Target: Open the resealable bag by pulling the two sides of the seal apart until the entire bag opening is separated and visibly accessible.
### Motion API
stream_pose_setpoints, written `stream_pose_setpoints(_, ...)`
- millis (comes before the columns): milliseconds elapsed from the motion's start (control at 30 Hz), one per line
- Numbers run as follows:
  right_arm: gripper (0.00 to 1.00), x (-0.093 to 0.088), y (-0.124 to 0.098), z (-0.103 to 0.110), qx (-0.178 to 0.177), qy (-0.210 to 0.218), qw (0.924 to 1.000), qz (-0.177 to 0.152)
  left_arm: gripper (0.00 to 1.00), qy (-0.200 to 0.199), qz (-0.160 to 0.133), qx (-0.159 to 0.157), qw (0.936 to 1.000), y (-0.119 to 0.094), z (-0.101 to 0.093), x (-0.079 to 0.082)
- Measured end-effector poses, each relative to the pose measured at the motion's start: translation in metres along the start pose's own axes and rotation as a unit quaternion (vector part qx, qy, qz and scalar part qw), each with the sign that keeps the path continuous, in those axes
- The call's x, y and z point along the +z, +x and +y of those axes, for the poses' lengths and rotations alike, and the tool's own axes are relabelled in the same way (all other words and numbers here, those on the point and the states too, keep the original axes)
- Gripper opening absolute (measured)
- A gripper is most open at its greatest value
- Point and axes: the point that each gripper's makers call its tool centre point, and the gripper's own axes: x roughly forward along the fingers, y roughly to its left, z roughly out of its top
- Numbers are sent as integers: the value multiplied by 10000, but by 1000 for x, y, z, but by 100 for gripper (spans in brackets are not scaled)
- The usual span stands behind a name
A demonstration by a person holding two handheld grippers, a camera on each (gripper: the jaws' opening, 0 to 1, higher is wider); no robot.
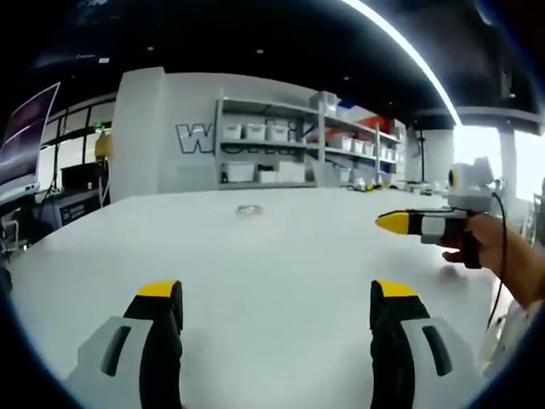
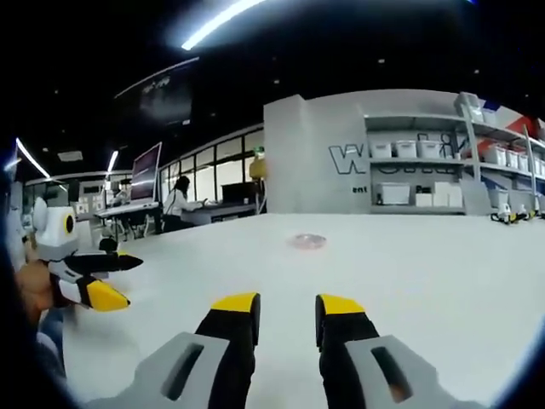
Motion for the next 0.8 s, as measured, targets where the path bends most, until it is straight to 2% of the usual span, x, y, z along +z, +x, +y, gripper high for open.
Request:
stream_pose_setpoints(133, 24, 0, 1, -1, 8, -7, 10000, 6, 91, -3, 1, -5, 10000, 0, -1, 0)
stream_pose_setpoints(400, 24, 12, 8, -11, -22, -199, 9997, -136, 90, 9, 11, -14, 10000, 1, -2, -2)
stream_pose_setpoints(800, 23, 4, 22, -10, 119, -241, 9996, -20, 90, 30, -1, -14, 10000, 0, -2, -4)
